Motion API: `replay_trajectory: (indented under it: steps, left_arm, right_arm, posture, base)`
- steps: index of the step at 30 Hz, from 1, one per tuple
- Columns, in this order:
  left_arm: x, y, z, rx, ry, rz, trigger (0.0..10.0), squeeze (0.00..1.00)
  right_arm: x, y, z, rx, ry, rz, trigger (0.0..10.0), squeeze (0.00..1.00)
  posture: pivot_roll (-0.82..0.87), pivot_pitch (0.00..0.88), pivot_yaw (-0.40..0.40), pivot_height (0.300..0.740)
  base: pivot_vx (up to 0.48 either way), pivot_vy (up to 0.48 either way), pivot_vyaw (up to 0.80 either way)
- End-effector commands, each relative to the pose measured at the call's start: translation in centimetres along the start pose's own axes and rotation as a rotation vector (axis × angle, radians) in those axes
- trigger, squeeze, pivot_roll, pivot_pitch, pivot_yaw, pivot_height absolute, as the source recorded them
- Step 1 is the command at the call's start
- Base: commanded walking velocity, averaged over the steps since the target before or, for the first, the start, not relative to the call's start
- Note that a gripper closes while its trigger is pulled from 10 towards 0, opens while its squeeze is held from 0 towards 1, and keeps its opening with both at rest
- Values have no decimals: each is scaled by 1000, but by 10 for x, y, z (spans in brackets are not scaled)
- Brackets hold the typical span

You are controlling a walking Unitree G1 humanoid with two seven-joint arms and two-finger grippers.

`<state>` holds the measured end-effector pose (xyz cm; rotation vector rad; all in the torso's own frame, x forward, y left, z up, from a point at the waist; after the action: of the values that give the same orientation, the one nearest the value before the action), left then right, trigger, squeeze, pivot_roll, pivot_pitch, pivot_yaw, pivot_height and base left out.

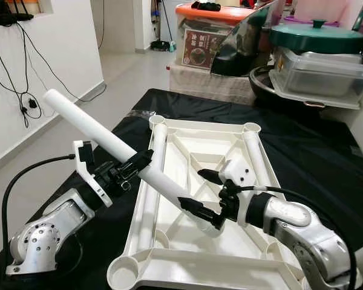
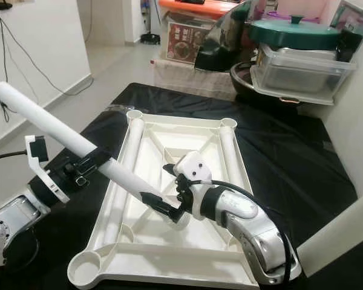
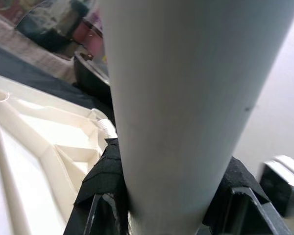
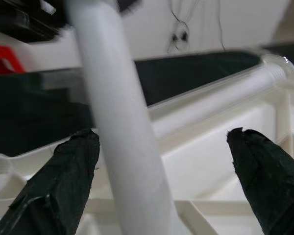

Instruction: Building children table

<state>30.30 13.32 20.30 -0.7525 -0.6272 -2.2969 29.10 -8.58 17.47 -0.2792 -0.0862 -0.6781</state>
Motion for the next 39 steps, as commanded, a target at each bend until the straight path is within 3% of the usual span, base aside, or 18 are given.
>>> replay_trajectory:
  steps: [1, 3, 14, 22, 24, 25, 26, 27, 39]
  left_arm:
    - [8, 8, -2, -11, 19, -47, 10000, 0]
    - [12, 16, -5, -35, 48, -73, 10000, 0]
    - [10, 19, -15, -69, 81, -80, 10000, 0]
    - [18, 34, -15, -72, 90, -137, 10000, 0]
    - [20, 39, -15, -68, 89, -153, 10000, 0]
    - [22, 43, -16, -67, 88, -164, 10000, 0]
    - [22, 43, -16, -67, 88, -164, 10000, 0]
    - [25, 46, -18, -69, 86, -181, 10000, 0]
    - [23, 46, -28, -99, 140, -164, 10000, 0]
  right_arm:
    - [2, 8, -3, -39, 1, -20, 10000, 0]
    - [0, 20, -1, -62, 4, -17, 10000, 0]
    - [-22, 20, -8, -121, 31, 87, 10000, 0]
    - [-36, 35, -23, -188, 32, 126, 10000, 0]
    - [-39, 39, -23, -190, 35, 137, 9608, 0]
    - [-41, 43, -23, -187, 35, 143, 6000, 0]
    - [-41, 43, -23, -187, 35, 143, 6000, 0]
    - [-40, 45, -21, -180, 37, 136, 0, 0]
    - [-35, 38, -22, -168, 56, 104, 0, 0]
  posture:
    - [70, 0, -69, 740]
    - [74, 0, -74, 740]
    - [60, 0, -73, 740]
    - [68, 0, -74, 740]
    - [72, 0, -76, 740]
    - [72, 0, -76, 740]
    - [72, 0, -76, 740]
    - [72, 0, -77, 740]
    - [59, 0, -74, 740]
  base:
    - [0, 0, 0]
    - [0, 0, 0]
    - [0, 0, 0]
    - [0, 0, 0]
    - [0, 0, 0]
    - [0, 0, 0]
    - [0, 0, 0]
    - [0, 0, 0]
    - [0, 0, 0]
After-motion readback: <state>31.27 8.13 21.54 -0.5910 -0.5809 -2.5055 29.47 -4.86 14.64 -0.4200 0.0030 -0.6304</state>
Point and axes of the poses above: a point about 5 cm out from each wrist's last joint towards the gripper, its own y axis pointing out of the wrist towards the gripper, its own z axis along the axis of the wrist's last joint, x = y × z, the point moved 4 cm from there along y, pointing out of the wrist towards the gripper, and after that the axes turned 5 degrees about -y, right-handed, at the moved point
